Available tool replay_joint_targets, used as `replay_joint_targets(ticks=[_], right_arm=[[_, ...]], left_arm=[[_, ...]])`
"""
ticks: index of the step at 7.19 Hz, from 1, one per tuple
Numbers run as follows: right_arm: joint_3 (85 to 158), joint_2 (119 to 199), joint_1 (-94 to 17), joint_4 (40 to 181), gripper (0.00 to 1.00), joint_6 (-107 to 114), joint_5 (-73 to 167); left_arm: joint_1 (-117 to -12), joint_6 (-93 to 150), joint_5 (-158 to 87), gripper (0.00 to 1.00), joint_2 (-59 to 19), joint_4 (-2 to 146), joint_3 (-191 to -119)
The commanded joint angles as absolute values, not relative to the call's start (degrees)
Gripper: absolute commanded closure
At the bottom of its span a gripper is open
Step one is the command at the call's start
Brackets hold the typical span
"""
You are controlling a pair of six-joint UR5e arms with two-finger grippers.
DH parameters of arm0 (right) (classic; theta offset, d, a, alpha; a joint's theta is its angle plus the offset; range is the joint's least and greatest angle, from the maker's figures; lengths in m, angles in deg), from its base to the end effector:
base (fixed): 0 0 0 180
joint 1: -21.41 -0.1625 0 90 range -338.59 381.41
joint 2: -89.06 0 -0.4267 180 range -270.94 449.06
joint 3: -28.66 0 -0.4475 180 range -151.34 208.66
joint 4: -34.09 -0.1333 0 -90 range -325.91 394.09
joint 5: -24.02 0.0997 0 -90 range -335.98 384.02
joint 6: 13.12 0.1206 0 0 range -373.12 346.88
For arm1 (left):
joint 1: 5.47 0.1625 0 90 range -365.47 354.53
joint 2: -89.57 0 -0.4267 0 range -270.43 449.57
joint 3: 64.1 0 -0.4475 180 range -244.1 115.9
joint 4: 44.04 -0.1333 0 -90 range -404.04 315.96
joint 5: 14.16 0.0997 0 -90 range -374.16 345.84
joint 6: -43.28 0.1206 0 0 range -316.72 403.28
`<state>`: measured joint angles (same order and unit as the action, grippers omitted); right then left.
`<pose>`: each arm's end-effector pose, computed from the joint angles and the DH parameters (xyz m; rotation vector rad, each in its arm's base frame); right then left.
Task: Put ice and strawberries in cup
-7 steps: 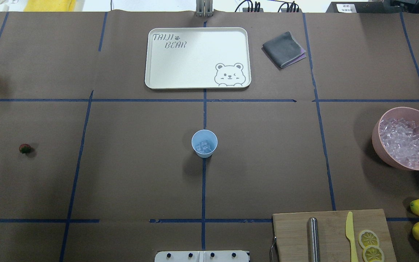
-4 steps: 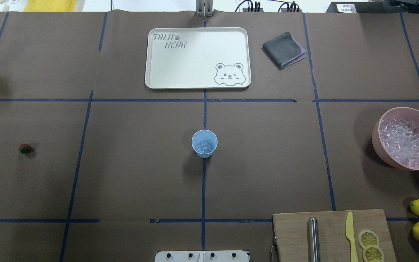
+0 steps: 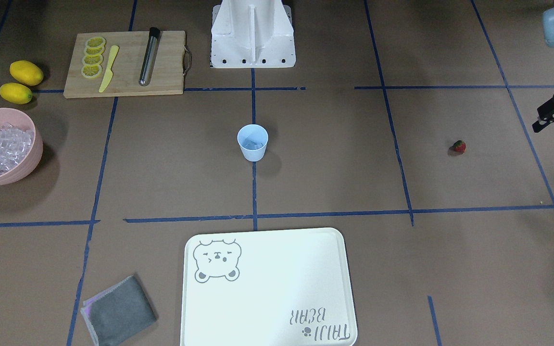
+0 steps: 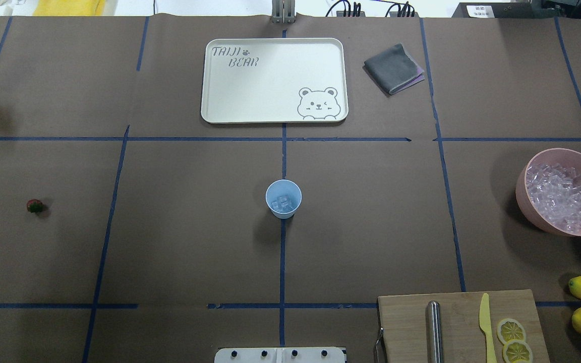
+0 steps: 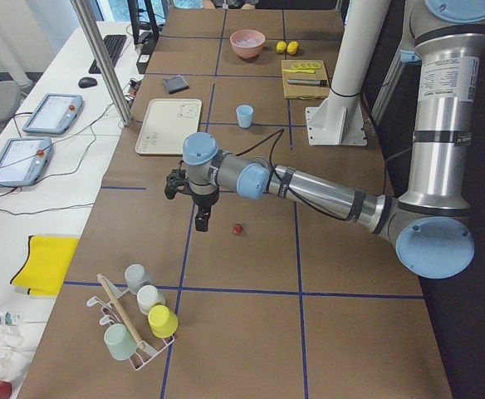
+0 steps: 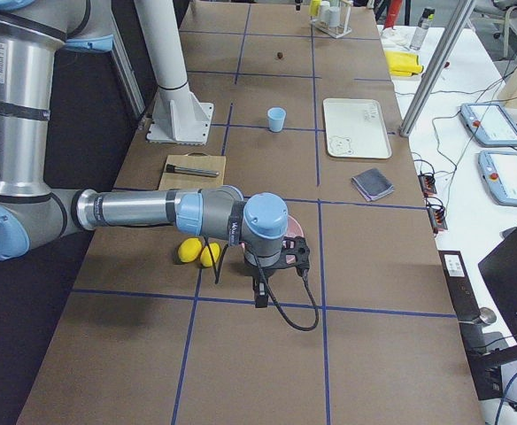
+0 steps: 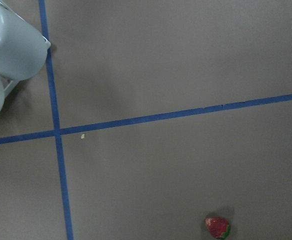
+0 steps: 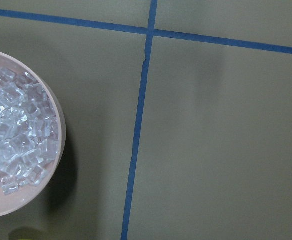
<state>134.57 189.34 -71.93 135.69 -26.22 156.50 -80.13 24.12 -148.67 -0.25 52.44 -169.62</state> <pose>0.0785 -0.4553 0.6373 0.0076 -0.7478 -0.1237 0.0997 -0.5479 0.5136 0.1175 0.8393 0.0853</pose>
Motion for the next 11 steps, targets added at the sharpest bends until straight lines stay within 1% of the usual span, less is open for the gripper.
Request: replay_joint_targets(ticks=[1, 3, 5, 7, 11], right_arm=[[134.5, 189.3, -71.9, 135.7, 0.0, -26.2, 156.5], [134.5, 189.3, -71.9, 135.7, 0.0, -26.1, 156.5], [134.5, 189.3, -71.9, 135.7, 0.0, -26.2, 156.5], [134.5, 189.4, -71.9, 135.7, 0.0, -26.2, 156.4], [134.7, 189.4, -71.9, 135.7, 0.0, -26.2, 156.4]], left_arm=[[-74.6, 13.8, -145.9, 0.0, 3.3, 63.6, -169.0], [-66.3, 3.9, -139.8, 0.0, 3.4, 68.5, -168.7], [-60.8, -2.0, -135.5, 0.0, 3.4, 72.1, -166.8], [-58.7, -3.2, -135.3, 0.0, 3.4, 80.0, -160.5], [-54.5, -7.6, -135.5, 0.0, 3.4, 80.8, -159.4]])
